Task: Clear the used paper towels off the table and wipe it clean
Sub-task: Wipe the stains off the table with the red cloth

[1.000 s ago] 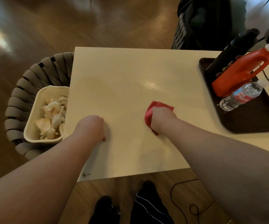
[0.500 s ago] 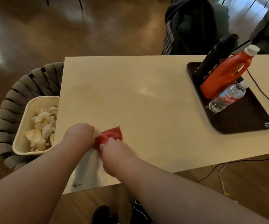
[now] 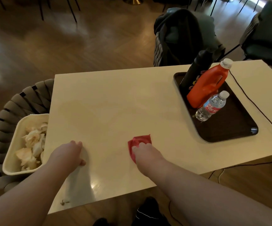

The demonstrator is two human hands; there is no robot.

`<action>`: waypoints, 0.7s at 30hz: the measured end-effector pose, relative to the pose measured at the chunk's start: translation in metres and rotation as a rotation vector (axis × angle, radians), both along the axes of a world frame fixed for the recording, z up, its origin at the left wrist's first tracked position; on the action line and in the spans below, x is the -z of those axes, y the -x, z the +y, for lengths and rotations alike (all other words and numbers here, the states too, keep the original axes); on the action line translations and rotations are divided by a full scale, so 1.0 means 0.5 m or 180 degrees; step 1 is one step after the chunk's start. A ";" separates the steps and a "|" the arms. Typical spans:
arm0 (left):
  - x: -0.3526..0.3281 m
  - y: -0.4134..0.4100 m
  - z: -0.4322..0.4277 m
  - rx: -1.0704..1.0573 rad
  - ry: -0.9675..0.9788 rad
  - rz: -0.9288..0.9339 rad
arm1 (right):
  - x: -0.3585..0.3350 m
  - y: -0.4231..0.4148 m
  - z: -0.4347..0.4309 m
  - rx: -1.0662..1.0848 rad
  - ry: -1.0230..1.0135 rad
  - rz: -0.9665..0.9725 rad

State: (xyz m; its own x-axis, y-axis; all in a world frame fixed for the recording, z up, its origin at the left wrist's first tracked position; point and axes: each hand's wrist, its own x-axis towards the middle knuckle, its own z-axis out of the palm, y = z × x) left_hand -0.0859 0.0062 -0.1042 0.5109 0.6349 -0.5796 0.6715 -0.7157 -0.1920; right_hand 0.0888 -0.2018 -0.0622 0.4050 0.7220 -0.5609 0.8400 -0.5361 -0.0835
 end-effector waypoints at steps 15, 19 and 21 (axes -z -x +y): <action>-0.044 -0.023 -0.009 -0.0233 0.0202 0.0208 | 0.000 -0.053 -0.035 0.1073 -0.0603 0.0656; -0.091 -0.121 -0.083 -0.0027 0.0345 0.0126 | -0.025 -0.075 -0.088 0.1801 -0.1199 0.0660; -0.117 -0.191 -0.160 0.0414 0.0610 -0.0540 | -0.034 -0.099 -0.133 0.2138 -0.1391 0.0670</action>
State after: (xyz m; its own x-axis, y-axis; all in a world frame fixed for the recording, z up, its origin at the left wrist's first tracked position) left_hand 0.0096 -0.0739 -0.0455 0.6807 0.4449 -0.5819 0.5827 -0.8103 0.0622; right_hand 0.1384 -0.2683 -0.0454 0.7458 0.5343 -0.3980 0.2960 -0.8009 -0.5205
